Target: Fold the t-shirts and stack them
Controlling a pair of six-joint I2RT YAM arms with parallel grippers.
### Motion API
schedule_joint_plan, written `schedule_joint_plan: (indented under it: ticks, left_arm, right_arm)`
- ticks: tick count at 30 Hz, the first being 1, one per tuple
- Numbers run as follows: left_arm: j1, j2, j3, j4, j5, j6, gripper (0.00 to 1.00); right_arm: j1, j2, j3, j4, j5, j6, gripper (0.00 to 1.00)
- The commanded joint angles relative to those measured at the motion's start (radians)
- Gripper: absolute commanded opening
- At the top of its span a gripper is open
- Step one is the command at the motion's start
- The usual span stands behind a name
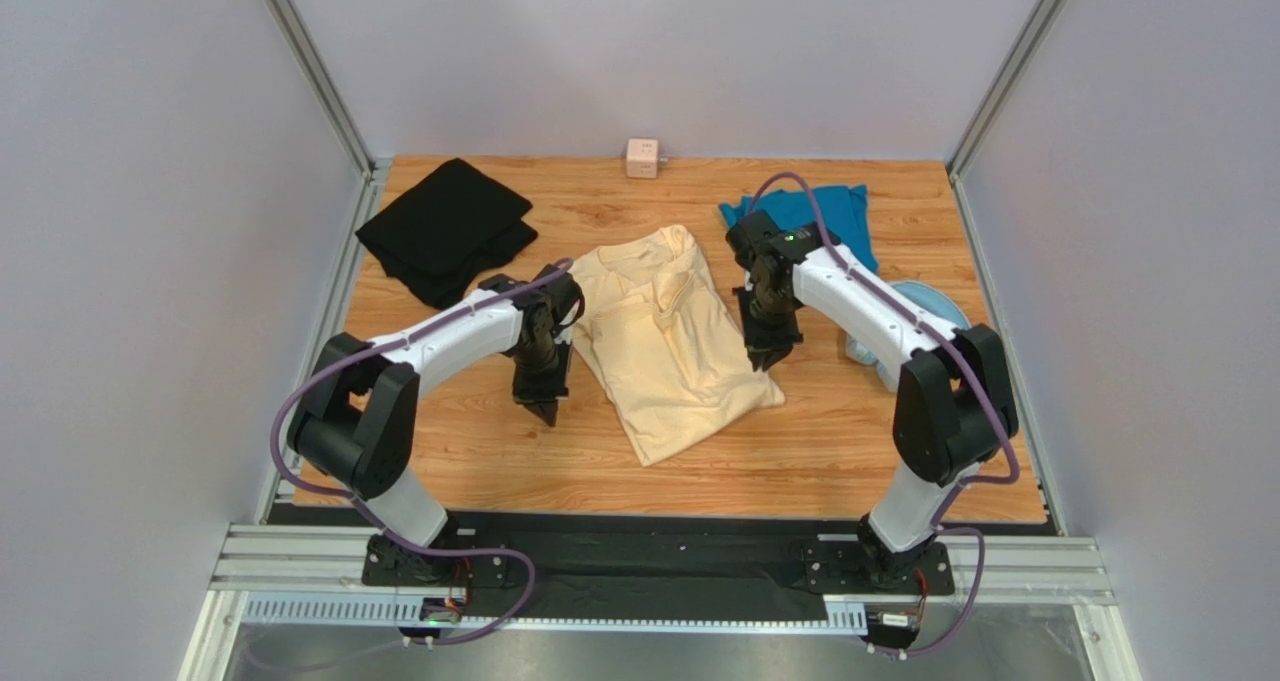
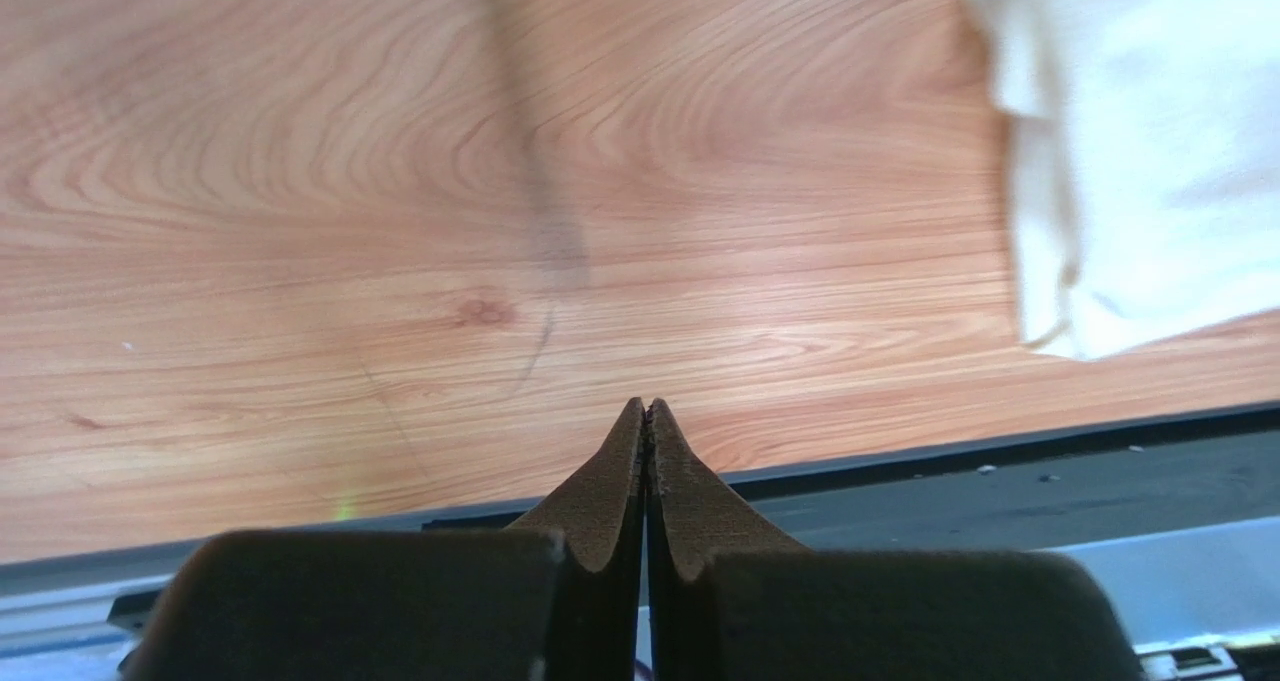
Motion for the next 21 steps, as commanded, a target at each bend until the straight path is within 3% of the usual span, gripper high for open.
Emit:
schedule_joint_plan:
  ticks: [1, 9, 11, 13, 17, 21]
  left_arm:
    - [0.001, -0.038, 0.085, 0.013, 0.065, 0.005, 0.01]
    - [-0.007, 0.031, 0.217, 0.040, 0.141, 0.014, 0.05]
    - [-0.020, 0.050, 0.232, 0.031, 0.142, 0.011, 0.09]
    - [-0.022, 0.038, 0.203, 0.037, 0.145, -0.018, 0.15]
    - [-0.021, -0.040, 0.029, 0.176, 0.234, -0.067, 0.31]
    - [-0.010, -0.100, -0.100, 0.306, 0.325, -0.154, 0.35]
  right_arm:
    - [-0.006, -0.092, 0.119, -0.011, -0.046, -0.026, 0.22]
    - [-0.013, 0.015, 0.114, -0.015, -0.075, -0.055, 0.28]
    - [-0.013, 0.032, 0.074, 0.014, -0.107, -0.052, 0.36]
    - [-0.016, 0.029, 0.014, 0.058, -0.099, -0.051, 0.46]
    - [-0.065, 0.024, -0.067, 0.129, -0.131, -0.002, 0.51]
    - [-0.140, 0.018, -0.118, 0.190, -0.182, 0.053, 0.56]
